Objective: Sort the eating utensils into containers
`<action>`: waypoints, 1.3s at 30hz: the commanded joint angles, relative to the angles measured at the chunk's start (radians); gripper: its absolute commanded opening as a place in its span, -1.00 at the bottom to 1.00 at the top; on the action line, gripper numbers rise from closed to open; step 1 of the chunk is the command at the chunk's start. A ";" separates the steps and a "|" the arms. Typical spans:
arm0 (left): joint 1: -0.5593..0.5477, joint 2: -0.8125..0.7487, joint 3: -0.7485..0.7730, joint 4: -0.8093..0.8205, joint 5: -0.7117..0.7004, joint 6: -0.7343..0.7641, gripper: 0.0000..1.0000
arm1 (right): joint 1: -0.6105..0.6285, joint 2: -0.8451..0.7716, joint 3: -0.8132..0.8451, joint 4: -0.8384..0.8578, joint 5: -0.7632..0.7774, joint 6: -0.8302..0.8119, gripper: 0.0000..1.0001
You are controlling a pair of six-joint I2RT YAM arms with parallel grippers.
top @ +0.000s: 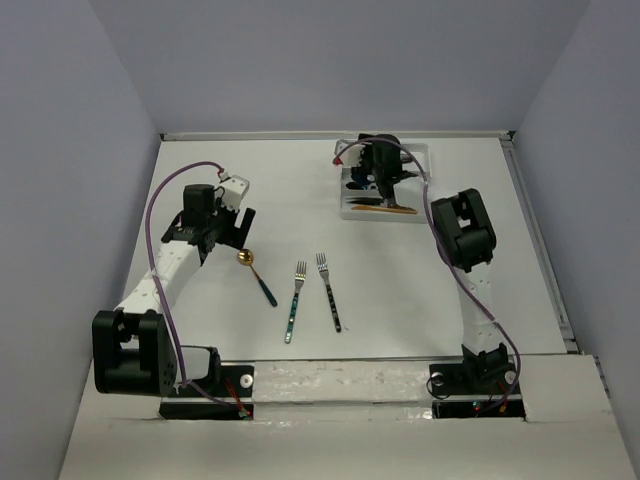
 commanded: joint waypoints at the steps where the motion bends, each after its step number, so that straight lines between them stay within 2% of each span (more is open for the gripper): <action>1: 0.002 -0.041 -0.007 0.021 0.007 -0.008 0.98 | 0.030 -0.284 0.030 -0.009 -0.012 0.339 0.49; 4: 0.002 -0.061 -0.010 0.018 0.017 -0.008 0.98 | 0.039 -0.430 -0.008 -0.064 -0.067 0.617 0.58; 6: 0.002 -0.073 -0.016 0.017 0.020 -0.008 0.98 | 0.059 -0.528 -0.042 -0.084 -0.069 0.689 0.60; 8: 0.002 -0.096 -0.019 0.017 0.018 -0.006 0.98 | 0.122 -0.583 -0.106 -0.132 -0.017 0.779 0.61; 10: 0.004 -0.116 -0.025 0.010 -0.005 -0.003 0.98 | 0.188 -0.642 -0.132 -0.208 0.133 0.857 0.61; 13: 0.004 -0.167 -0.039 -0.005 -0.045 0.002 0.98 | 0.321 -0.663 -0.120 -0.531 0.215 1.112 0.62; 14: 0.004 -0.191 -0.042 -0.012 -0.051 0.002 0.98 | 0.349 -0.666 -0.117 -0.686 0.211 1.270 0.62; 17: 0.004 -0.226 -0.076 -0.042 -0.045 0.002 0.98 | 0.469 -0.660 -0.152 -0.886 0.200 1.518 0.55; 19: 0.004 -0.245 -0.090 -0.045 -0.033 0.000 0.98 | 0.584 -0.650 -0.187 -0.957 0.266 1.639 0.55; 22: 0.004 -0.268 -0.108 -0.046 -0.014 0.000 0.98 | 0.683 -0.621 -0.221 -1.037 0.225 1.721 0.55; 24: 0.004 -0.280 -0.111 -0.048 -0.022 -0.002 0.98 | 0.693 -0.607 -0.247 -1.065 0.194 1.816 0.54; 26: 0.005 -0.297 -0.111 -0.048 -0.020 -0.003 0.98 | 0.693 -0.595 -0.305 -1.054 0.178 1.880 0.40; 39: 0.007 -0.296 -0.114 -0.045 -0.025 -0.006 0.98 | 0.693 -0.409 -0.427 -0.997 0.131 1.965 0.20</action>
